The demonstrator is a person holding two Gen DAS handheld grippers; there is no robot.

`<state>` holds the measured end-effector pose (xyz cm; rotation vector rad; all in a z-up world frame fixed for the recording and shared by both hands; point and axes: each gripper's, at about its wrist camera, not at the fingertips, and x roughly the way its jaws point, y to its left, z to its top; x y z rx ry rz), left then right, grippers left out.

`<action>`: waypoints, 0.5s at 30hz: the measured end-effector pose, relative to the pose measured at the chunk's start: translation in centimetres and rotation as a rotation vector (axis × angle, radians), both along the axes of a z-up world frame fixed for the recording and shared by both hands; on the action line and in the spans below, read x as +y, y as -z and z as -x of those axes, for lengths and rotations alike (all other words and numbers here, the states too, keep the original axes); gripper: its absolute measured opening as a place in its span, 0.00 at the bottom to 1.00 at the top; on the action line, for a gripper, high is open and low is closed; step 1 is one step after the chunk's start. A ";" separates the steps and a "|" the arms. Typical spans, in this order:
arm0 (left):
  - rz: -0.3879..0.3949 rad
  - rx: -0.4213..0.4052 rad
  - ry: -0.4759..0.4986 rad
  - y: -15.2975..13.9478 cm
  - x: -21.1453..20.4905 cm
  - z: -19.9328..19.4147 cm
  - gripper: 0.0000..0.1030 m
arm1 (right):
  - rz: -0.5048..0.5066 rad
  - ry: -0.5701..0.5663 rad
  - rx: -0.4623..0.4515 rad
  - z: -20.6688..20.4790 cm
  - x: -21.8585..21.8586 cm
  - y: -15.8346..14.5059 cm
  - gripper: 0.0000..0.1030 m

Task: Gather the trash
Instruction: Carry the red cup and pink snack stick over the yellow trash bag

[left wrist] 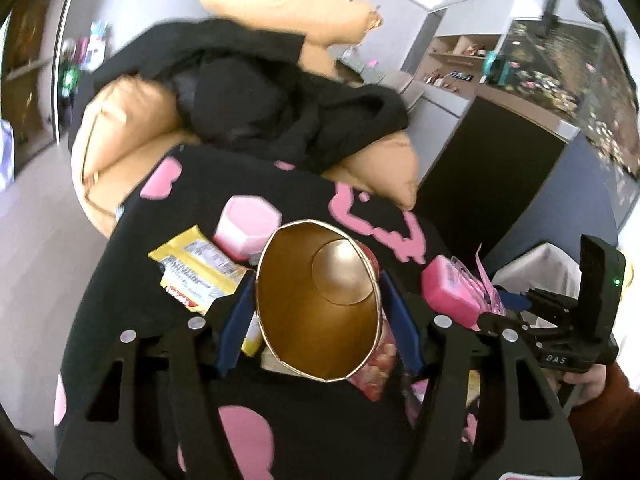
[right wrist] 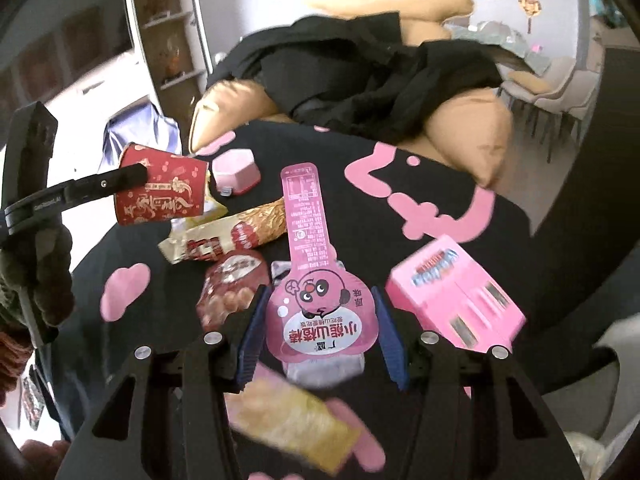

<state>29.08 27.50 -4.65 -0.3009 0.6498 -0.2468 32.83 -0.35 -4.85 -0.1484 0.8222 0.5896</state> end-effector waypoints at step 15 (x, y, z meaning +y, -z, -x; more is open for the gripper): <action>0.008 -0.156 0.062 -7.8 -7.7 7.7 0.57 | -0.045 0.051 -0.171 9.1 -8.1 -4.9 0.47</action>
